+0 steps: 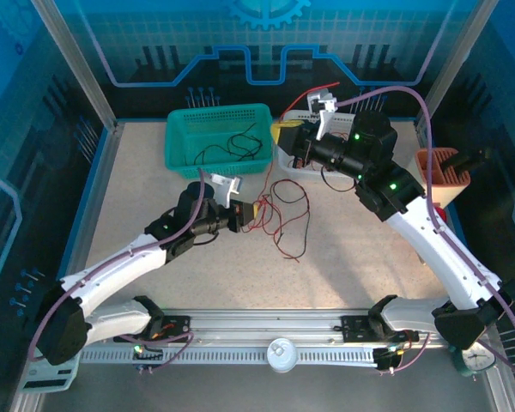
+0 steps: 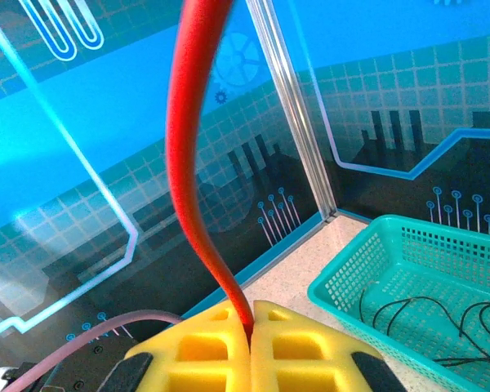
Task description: Untangle the cables
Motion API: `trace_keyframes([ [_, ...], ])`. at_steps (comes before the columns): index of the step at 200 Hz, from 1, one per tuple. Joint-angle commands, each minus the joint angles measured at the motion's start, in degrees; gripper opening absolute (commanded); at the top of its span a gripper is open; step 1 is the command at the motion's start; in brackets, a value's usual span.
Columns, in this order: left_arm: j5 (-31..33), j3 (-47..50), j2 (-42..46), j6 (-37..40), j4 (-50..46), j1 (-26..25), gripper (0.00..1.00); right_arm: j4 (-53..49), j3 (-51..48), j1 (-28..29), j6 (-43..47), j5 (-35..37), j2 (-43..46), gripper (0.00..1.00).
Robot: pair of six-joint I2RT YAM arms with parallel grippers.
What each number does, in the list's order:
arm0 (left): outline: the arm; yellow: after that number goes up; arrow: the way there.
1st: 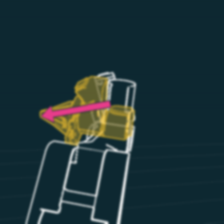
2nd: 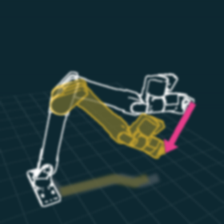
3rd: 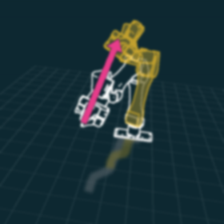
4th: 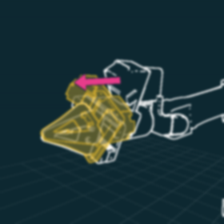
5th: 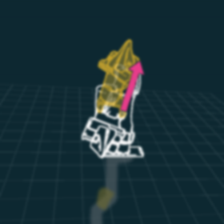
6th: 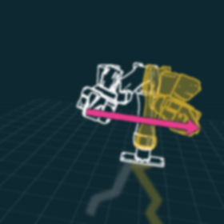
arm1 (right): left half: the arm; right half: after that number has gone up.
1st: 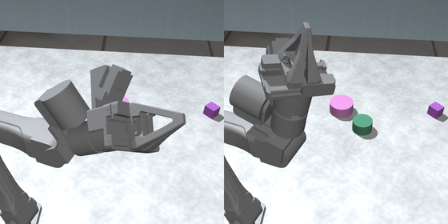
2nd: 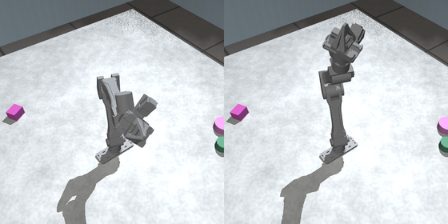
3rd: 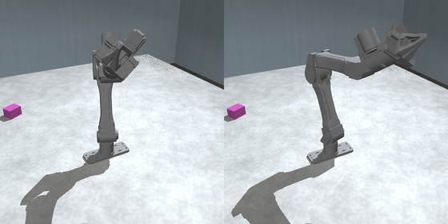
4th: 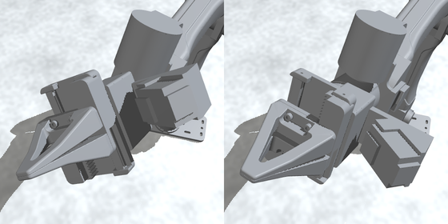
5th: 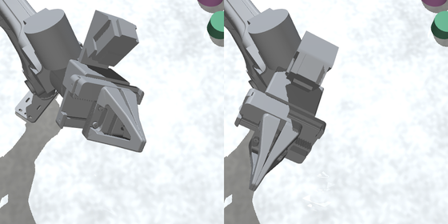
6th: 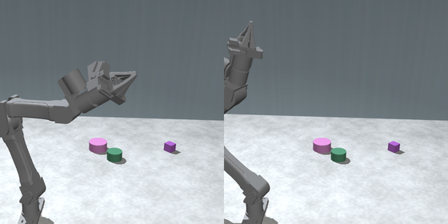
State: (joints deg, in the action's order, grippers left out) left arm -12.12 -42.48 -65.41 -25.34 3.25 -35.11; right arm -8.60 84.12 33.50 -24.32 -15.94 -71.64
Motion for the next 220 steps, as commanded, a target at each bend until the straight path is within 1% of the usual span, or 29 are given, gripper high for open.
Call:
trace_keyframes([
  [1,1.5,1.0,2.1,1.2,-0.7,-0.4,0.0,0.5,1.0,-1.2,0.7,1.2,1.9,0.0],
  [31,2.0,1.6,2.8,1.5,-1.4,-0.3,0.0,0.7,1.1,-2.6,0.5,1.3,2.5,0.0],
  [85,3.2,3.6,4.5,1.3,-2.5,-0.3,0.0,0.1,2.1,-7.1,0.2,2.6,3.8,0.0],
  [139,5.2,5.9,7.1,1.0,-4.3,-0.3,0.0,0.1,2.7,-13.0,-1.6,2.9,5.1,0.0],
  [168,7.3,6.9,7.7,0.9,-5.9,-0.2,0.0,0.3,3.4,-16.2,-3.0,3.4,5.5,0.0],
  [220,10.4,7.9,7.8,0.5,-8.6,0.3,0.0,0.0,6.9,-21.7,-4.5,4.6,5.8,0.0],
])
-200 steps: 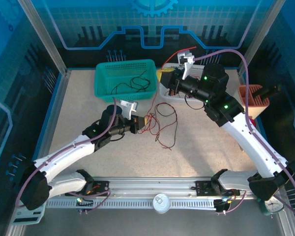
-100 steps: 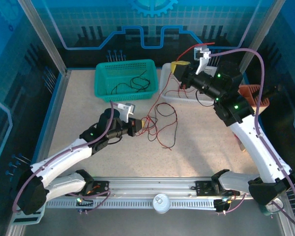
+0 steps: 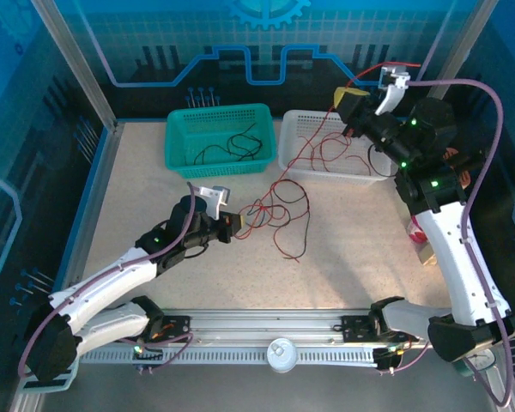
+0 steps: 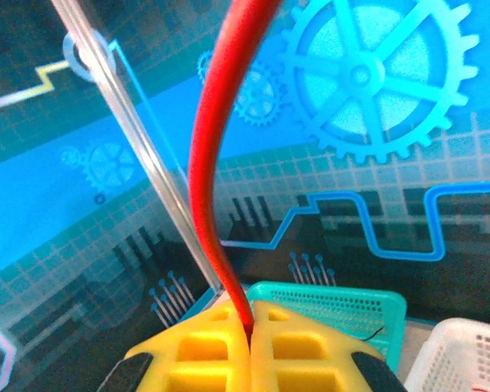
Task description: Untangle the cables
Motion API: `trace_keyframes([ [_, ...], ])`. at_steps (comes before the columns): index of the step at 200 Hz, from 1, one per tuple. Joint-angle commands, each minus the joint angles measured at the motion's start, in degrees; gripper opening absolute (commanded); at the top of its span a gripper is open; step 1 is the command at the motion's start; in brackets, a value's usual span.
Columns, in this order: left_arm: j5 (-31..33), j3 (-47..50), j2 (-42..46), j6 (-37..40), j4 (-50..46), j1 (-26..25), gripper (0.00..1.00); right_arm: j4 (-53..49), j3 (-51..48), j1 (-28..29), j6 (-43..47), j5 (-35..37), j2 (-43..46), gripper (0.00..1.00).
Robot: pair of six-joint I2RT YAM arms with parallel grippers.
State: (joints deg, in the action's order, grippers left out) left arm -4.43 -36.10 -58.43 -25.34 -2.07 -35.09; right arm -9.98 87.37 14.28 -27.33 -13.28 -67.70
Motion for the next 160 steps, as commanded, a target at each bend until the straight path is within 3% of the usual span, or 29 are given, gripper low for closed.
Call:
trace_keyframes([
  [1,2.8,1.5,0.8,0.4,-3.3,0.3,0.0,1.4,3.7,-2.6,-1.6,2.0,1.9,0.0],
  [160,3.5,5.7,-1.6,-1.8,-4.3,5.2,0.0,0.1,11.6,-14.8,-7.8,7.8,2.9,0.0],
])
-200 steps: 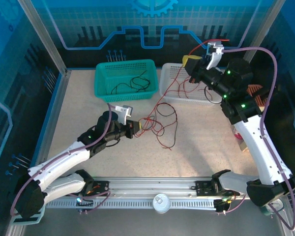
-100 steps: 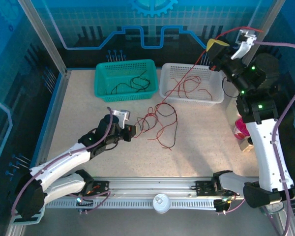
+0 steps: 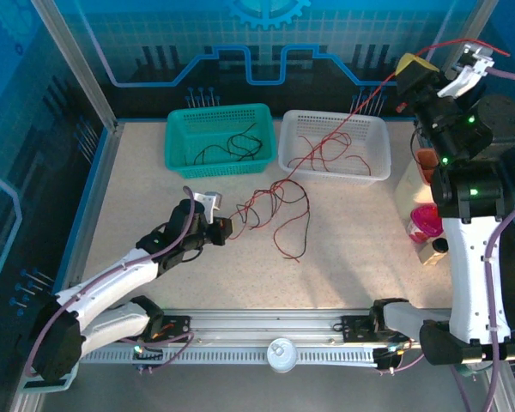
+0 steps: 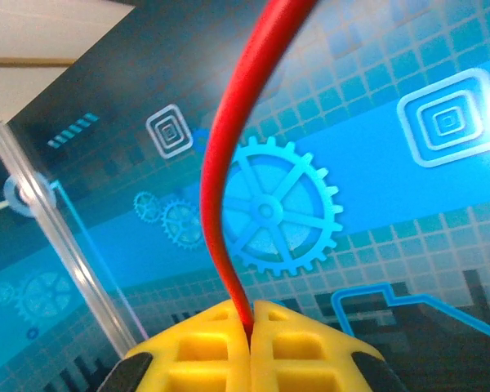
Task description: Untangle the cables
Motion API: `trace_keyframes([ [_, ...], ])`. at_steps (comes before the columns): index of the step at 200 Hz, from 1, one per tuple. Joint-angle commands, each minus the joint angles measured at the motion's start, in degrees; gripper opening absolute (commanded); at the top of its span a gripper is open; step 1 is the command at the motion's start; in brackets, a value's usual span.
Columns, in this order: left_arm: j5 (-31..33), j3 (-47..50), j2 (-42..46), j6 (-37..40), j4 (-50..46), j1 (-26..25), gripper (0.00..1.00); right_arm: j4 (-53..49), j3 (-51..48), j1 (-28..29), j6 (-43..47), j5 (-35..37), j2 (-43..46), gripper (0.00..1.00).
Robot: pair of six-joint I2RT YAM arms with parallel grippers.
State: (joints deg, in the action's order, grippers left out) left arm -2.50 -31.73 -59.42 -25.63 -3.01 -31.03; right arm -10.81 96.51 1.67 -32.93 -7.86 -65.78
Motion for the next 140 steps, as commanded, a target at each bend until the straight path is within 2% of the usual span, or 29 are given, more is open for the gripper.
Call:
trace_keyframes([
  [1,1.5,1.4,-0.7,-1.5,-3.4,1.1,0.0,0.9,2.5,-2.3,-2.2,2.3,1.0,0.0],
  [39,2.0,0.3,-1.1,-1.7,-4.8,2.0,0.0,0.7,2.1,-3.5,-3.4,0.8,1.0,0.0],
  [108,2.1,-0.2,-2.9,-2.2,-7.9,4.7,0.0,-1.3,5.2,-9.7,-5.5,1.7,1.3,0.0],
  [140,-0.3,-1.2,-2.6,-2.4,-7.0,4.8,0.01,0.5,4.1,-9.8,-8.6,-3.3,0.5,0.0],
])
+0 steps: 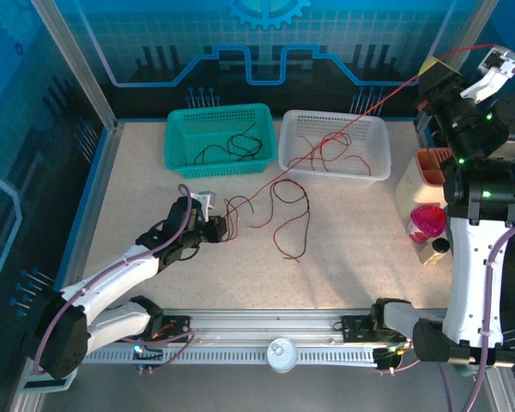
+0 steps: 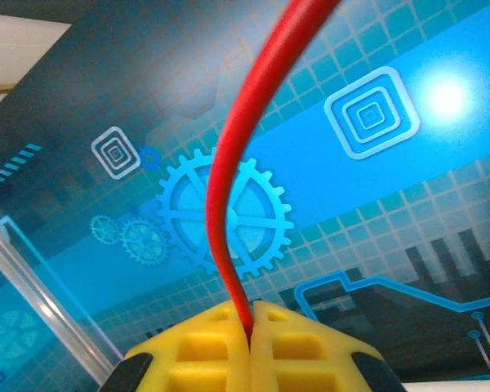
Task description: Untangle the cables
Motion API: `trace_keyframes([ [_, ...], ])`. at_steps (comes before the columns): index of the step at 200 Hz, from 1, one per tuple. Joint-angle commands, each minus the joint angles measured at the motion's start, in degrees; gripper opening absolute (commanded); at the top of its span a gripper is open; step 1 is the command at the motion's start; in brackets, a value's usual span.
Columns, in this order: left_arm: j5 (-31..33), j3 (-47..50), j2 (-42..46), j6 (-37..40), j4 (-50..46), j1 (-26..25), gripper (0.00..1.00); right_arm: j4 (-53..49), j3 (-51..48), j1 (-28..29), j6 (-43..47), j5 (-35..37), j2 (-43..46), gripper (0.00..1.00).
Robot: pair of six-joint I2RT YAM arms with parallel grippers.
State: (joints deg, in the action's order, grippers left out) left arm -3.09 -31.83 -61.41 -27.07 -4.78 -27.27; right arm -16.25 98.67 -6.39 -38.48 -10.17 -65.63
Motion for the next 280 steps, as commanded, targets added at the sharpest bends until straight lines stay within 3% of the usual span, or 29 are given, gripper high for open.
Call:
trace_keyframes([
  [1,0.3,-1.1,-0.6,-1.0,-5.3,1.1,0.02,6.0,1.9,-1.7,-3.1,-1.1,0.4,0.0],
  [26,-0.8,-2.7,1.0,-0.1,-6.8,1.1,0.25,7.6,0.3,-1.4,-5.9,-6.0,0.0,0.0],
  [45,-1.0,-3.5,4.1,0.0,-7.8,1.1,0.51,9.4,-1.3,-0.1,-7.9,-10.5,0.0,0.0],
  [81,-1.4,-6.9,9.4,0.9,-9.7,1.1,0.7,9.2,-3.1,8.2,-5.2,-12.8,0.4,0.0],
  [107,-5.0,-11.2,10.6,2.4,-8.7,1.0,0.8,8.2,-2.6,15.0,-2.1,-11.7,-0.1,0.0],
  [147,-12.6,-18.3,9.0,4.5,-2.4,-0.4,0.82,6.8,2.0,21.4,0.4,-10.6,-2.4,0.0],
  [196,-18.8,-28.3,0.9,8.7,5.4,-8.2,0.83,6.5,5.9,27.4,1.8,-8.4,-4.8,0.0],
  [240,-17.1,-37.3,-8.6,13.3,7.3,-13.2,0.83,5.6,8.3,32.6,3.8,-6.9,-6.5,0.0],
  [280,-18.1,-36.8,-14.1,11.3,11.9,-15.1,0.8,3.0,11.9,34.4,6.1,-6.1,-8.2,0.0],
])
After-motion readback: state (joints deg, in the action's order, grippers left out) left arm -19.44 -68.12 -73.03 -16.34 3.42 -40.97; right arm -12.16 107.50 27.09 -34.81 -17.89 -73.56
